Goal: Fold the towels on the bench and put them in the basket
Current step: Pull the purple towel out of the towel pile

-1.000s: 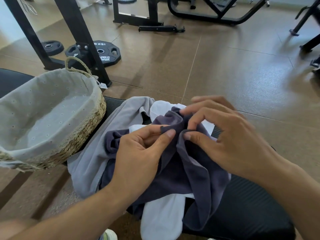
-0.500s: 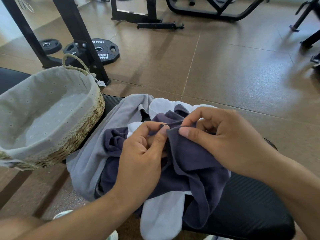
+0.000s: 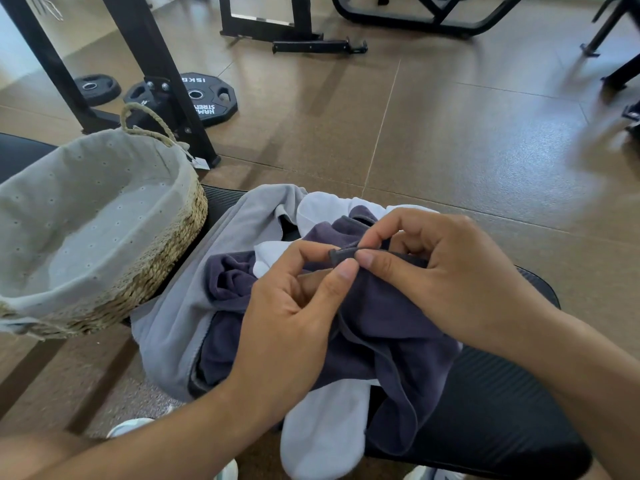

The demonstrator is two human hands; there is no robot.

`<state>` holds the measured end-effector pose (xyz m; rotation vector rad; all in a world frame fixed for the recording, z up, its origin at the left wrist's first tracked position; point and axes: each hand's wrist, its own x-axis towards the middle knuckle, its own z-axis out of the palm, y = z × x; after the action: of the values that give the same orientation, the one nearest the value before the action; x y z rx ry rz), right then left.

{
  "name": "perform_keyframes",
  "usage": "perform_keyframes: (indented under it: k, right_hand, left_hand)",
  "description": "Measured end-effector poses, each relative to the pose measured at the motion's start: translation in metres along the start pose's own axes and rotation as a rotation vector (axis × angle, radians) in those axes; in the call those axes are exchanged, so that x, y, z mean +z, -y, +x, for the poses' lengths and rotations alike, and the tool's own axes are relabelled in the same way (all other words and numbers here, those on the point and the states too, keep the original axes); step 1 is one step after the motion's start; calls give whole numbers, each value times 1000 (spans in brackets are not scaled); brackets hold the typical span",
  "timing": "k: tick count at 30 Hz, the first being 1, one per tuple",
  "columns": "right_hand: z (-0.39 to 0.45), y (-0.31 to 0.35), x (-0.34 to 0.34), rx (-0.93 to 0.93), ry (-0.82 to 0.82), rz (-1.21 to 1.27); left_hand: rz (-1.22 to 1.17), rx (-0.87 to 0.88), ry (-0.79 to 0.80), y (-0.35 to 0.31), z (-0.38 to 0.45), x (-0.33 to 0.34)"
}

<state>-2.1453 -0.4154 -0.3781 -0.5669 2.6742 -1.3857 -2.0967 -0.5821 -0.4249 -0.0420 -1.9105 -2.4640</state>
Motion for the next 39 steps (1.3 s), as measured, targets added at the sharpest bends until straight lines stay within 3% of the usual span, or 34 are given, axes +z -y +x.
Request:
perform_keyframes:
  k: [29, 36, 39]
  right_hand:
    - [3, -3, -20, -12, 199, -120]
    - [4, -5, -24, -171, 164, -281]
    - [7, -8, -27, -247, 170, -409]
  left_hand:
    - [328, 161, -77, 0, 4, -3]
    - [373, 227, 22, -8, 1, -5]
    - [348, 215, -49, -14, 4, -7]
